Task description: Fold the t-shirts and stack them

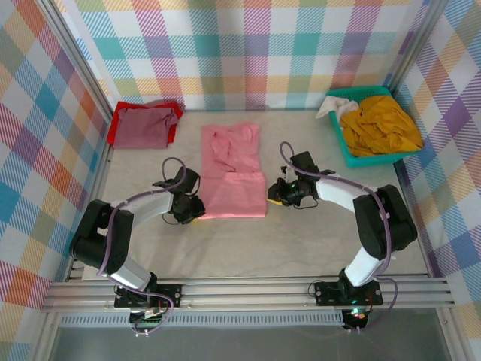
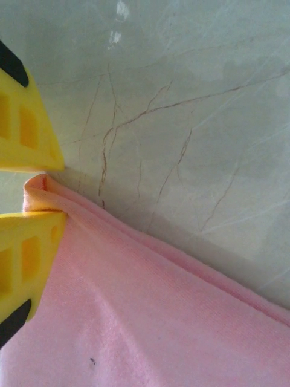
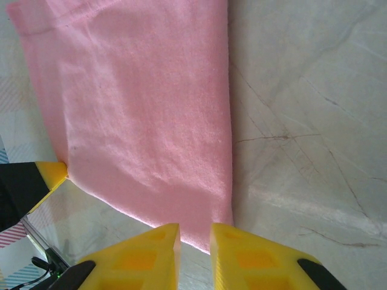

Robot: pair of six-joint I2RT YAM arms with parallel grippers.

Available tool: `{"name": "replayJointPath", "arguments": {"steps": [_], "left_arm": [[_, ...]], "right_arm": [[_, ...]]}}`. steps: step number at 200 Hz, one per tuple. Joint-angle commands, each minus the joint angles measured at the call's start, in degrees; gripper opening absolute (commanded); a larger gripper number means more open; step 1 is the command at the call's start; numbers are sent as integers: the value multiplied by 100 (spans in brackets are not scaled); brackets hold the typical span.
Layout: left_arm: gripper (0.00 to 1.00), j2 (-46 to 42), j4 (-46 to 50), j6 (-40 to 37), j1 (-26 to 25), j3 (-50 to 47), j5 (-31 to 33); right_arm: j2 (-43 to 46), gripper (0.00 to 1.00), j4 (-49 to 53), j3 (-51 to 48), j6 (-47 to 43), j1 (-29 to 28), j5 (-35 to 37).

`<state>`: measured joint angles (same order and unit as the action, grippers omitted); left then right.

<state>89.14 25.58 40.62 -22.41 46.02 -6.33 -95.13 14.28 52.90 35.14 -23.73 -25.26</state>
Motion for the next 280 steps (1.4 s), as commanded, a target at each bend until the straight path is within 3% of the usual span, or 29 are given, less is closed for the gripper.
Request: {"name": "replayJointPath", "arguments": {"steps": [1,34,109,178,206,280], "left_arm": [[20,174,-1121,-93,-96,218,-209],[19,186,-1037,-122,-105,350,-213],[0,189,-884,-151,-140,320,-178],[0,-366,-686,-110,-140,-103,49],[0,-535,-727,-27,-140,-314,62],[0,-817,-911,174,-145,-712,21]], "right_arm": [[165,20,82,-85,-47,-31,14],[281,21,162,-109,-79,-36,126],[272,26,168,-174,-11,-36,54],[139,39,167,-437,335,-108,-240],[-20,39,-44,-421,470,-274,-449],[-314,42,-109,-275,740,-528,-197]]}}
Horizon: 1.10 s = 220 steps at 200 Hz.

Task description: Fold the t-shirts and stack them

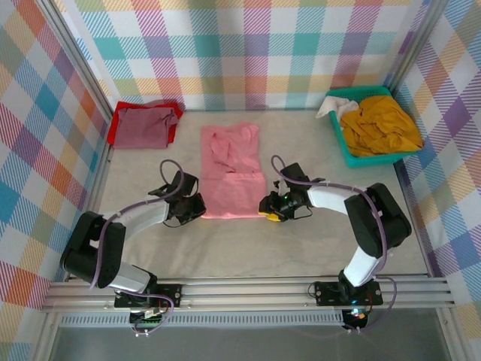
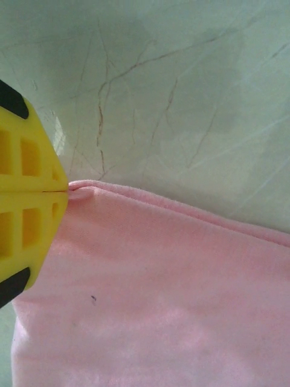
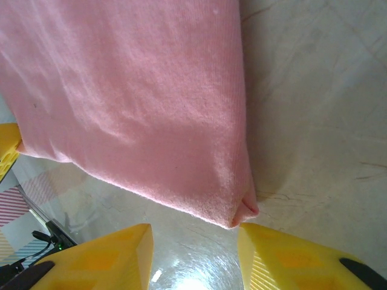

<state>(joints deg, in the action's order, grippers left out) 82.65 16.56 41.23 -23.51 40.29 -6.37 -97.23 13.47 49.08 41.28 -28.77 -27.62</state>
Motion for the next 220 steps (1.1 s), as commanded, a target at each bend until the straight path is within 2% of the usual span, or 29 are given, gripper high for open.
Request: {"name": "replayJointPath", "arguments": {"steps": [1,147,220], "left_arm": [[0,-169,-10,113,-33,-138,28],[0,-143,-212,120,-40,-259,22],[0,-126,-238,113,-40,-293,37]], "right_arm": [[-108,42,-33,105,126,-23,38],[-542,40,-86,466,485,-124,258],[-686,30,162,770,700,-172,305]]}}
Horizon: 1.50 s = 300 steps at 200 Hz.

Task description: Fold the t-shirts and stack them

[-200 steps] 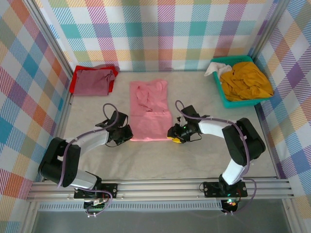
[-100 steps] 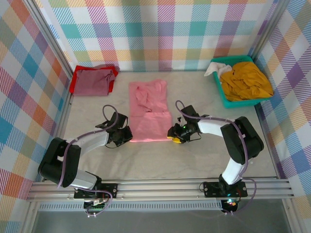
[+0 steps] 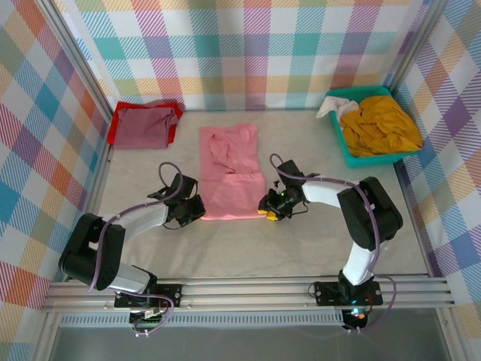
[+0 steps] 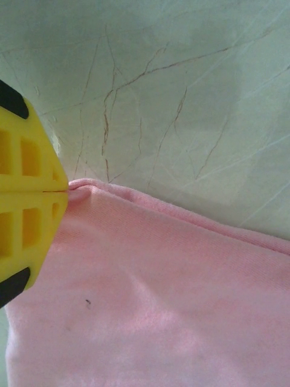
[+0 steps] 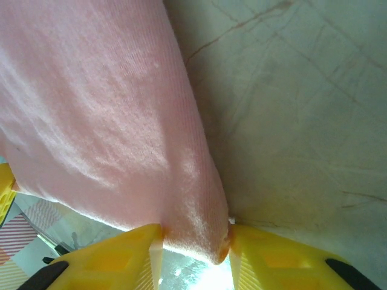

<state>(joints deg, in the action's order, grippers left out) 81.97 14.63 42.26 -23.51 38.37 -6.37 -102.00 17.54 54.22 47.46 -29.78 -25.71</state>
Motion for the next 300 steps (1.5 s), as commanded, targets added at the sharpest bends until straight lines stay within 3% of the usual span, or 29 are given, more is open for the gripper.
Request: {"name": "replayJointPath", "arguments": {"steps": [1,30,61,95,158,195,233,266,300], "left_arm": [[0,-59,-47,19,-40,-101,34],[0,-59,-103,45,-35,-137,32],[0,-147,-68,40,-40,-137,104],[0,-361,-84,-18,-40,-130,124],[0,-756,23,-236,-98,-406,-178],[0,-1603,758,-293,-516,-779,-360],[0,-2671,1468,136,-1077,-928,-426],[0,-3066,1849,315,-1382,-808,-249],[0,-3126,2028,105,-1305,-118,461]], "right_arm": [[-213,30,-243,261,80,-72,117],[-194,25,-245,239,167,-80,279],[6,9,-312,157,149,-78,385],[315,0,-338,111,-153,-81,482],[732,0,-262,-430,-585,-78,212],[1577,0,-213,-1224,-740,-316,84],[2699,0,-70,-1890,-537,-683,164],[3502,0,332,-2037,-251,-779,489],[3492,0,846,-1193,-371,-634,1046]]}}
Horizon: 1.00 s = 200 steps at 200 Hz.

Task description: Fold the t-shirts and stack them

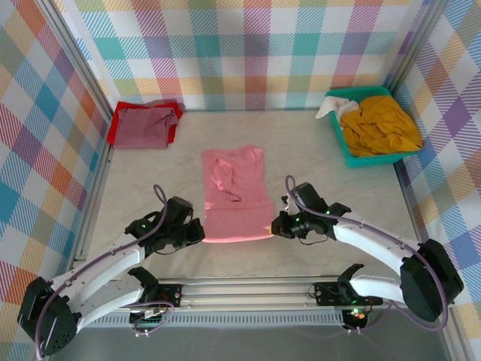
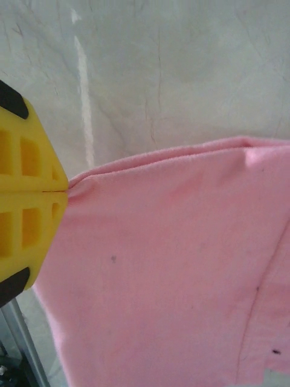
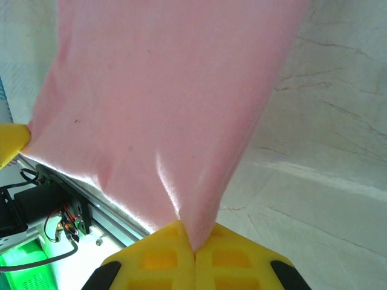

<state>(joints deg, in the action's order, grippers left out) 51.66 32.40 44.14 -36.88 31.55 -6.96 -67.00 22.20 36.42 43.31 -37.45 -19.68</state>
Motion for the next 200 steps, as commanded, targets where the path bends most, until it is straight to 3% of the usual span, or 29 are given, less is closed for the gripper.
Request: {"name": "replayJointPath", "arguments": {"steps": [1,45,97,200], "left_arm": [[0,-94,241,-91,41,585,534],[0,876,-557,-625,825,1500,473],[0,2120,-1060,-1364,1414,2569,762],[0,4275,-1264,-2078,1945,4060,755]], "right_arm": [[-24,0,368,608,36,146,432],[-1245,0,216,1988,-387,511,482],[-2557,0,314,3627,-800,913,441],[-3981,0,294,4934,-888,1436,114]]}}
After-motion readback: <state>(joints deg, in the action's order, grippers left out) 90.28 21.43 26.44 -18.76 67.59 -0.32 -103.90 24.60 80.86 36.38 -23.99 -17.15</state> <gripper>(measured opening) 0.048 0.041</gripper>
